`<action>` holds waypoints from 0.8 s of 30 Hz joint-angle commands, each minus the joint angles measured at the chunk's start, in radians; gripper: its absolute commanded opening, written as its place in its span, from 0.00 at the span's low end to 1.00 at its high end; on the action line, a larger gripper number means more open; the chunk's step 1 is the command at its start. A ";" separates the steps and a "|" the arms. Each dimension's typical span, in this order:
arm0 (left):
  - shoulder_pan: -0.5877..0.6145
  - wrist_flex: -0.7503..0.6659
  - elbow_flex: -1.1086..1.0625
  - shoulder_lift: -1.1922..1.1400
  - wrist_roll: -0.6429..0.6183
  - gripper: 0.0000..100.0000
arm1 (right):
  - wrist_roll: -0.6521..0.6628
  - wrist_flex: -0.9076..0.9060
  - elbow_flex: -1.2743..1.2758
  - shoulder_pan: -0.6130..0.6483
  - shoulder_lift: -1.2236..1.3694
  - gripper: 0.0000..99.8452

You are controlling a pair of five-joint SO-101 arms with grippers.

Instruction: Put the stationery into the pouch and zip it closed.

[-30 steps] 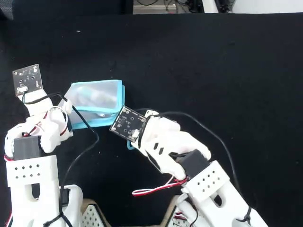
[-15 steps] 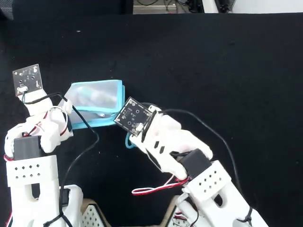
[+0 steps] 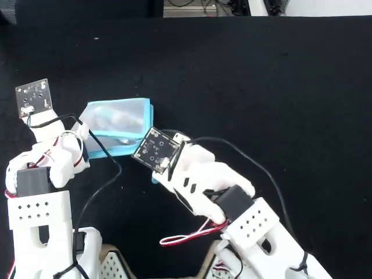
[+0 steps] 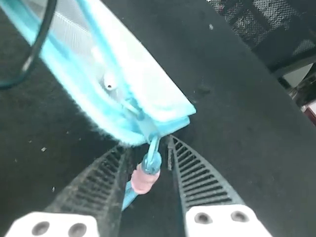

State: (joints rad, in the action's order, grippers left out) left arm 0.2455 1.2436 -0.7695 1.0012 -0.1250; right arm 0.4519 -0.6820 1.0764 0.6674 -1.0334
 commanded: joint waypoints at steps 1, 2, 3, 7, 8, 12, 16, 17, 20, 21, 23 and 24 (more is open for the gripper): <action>-0.007 0.009 0.024 0.006 -0.002 0.03 | -0.003 0.020 -0.007 -0.061 0.004 0.10; -0.007 0.009 0.024 0.006 -0.002 0.03 | 0.002 0.012 -0.008 -0.077 0.001 0.10; -0.007 0.009 0.024 0.006 -0.002 0.03 | 0.015 0.008 -0.008 -0.084 -0.001 0.10; -0.007 0.009 0.025 0.006 -0.002 0.03 | 0.038 0.000 -0.008 -0.086 -0.001 0.10; -0.007 0.009 0.025 0.006 -0.002 0.03 | 0.038 0.002 -0.008 -0.086 -0.002 0.10; -0.007 0.009 0.025 0.006 -0.002 0.03 | 0.044 0.008 -0.010 -0.084 -0.002 0.04; -0.007 0.009 0.025 0.006 -0.002 0.03 | 0.041 0.003 -0.008 -0.038 0.004 0.04; -0.007 0.009 0.025 0.006 -0.002 0.03 | 0.040 0.003 -0.008 -0.021 0.004 0.05; -0.007 0.009 0.025 0.006 -0.002 0.03 | 0.038 0.005 -0.008 0.003 0.005 0.08; -0.007 0.009 0.025 0.006 -0.002 0.03 | 0.038 0.006 -0.008 0.005 0.005 0.08; -0.007 0.009 0.025 0.006 -0.002 0.03 | 0.038 0.003 -0.008 0.003 0.005 0.08; -0.007 0.009 0.025 0.006 -0.002 0.03 | 0.040 0.002 -0.007 0.003 0.005 0.08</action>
State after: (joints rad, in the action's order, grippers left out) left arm 0.2455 1.2436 -0.7695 1.0012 -0.1250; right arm 0.4902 -0.6805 1.0764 0.6598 -1.0334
